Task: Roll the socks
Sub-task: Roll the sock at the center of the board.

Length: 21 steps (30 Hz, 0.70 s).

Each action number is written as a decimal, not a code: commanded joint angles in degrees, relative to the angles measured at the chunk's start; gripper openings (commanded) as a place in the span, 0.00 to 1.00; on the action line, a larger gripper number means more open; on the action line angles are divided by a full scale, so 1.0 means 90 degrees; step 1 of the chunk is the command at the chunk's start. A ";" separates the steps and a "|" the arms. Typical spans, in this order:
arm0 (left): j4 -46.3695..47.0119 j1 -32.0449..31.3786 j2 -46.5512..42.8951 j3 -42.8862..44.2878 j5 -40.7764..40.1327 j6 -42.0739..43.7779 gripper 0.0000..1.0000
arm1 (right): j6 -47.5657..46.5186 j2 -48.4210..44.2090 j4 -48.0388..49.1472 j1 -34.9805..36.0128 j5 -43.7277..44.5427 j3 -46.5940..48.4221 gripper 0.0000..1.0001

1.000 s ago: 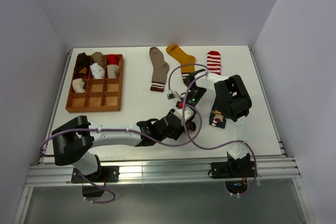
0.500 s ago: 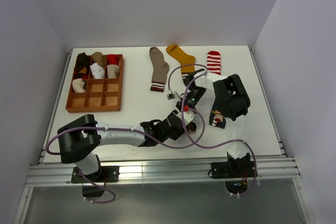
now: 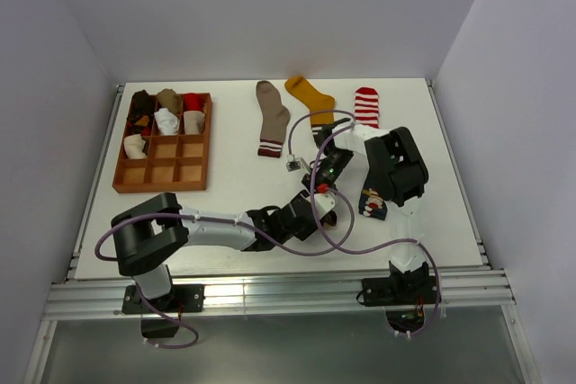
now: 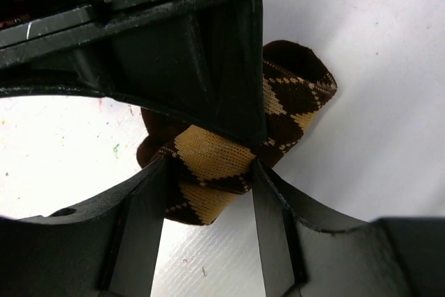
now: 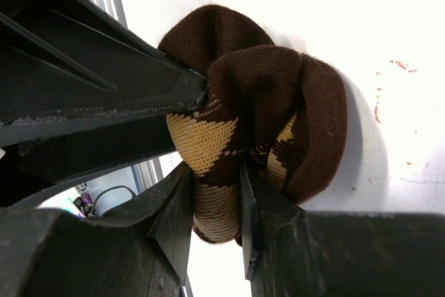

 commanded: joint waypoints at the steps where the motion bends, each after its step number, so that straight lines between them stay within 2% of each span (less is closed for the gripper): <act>1: 0.0425 0.0201 0.0039 0.0019 0.0329 -0.0079 0.55 | -0.0164 0.0352 0.0325 -0.0027 0.0796 0.0013 0.28; 4: 0.0347 0.0348 0.0030 0.0028 0.0622 -0.0244 0.53 | -0.0154 0.0352 0.0315 -0.0037 0.0796 0.0013 0.28; 9: 0.0025 0.0621 0.0098 0.0077 0.1306 -0.0635 0.44 | -0.0105 0.0362 0.0334 -0.0037 0.0805 0.0042 0.30; 14: -0.0385 0.0934 0.0293 0.0096 0.2106 -0.0977 0.30 | -0.0076 0.0352 0.0373 -0.0027 0.0825 0.0033 0.32; 18: -0.0736 0.0973 0.0508 0.0223 0.2293 -0.1143 0.13 | 0.0012 0.0294 0.0471 -0.0037 0.0825 0.0004 0.35; 21: -0.1000 0.0973 0.0693 0.0311 0.2371 -0.1260 0.04 | 0.0119 0.0089 0.0695 -0.0036 0.0815 -0.0142 0.41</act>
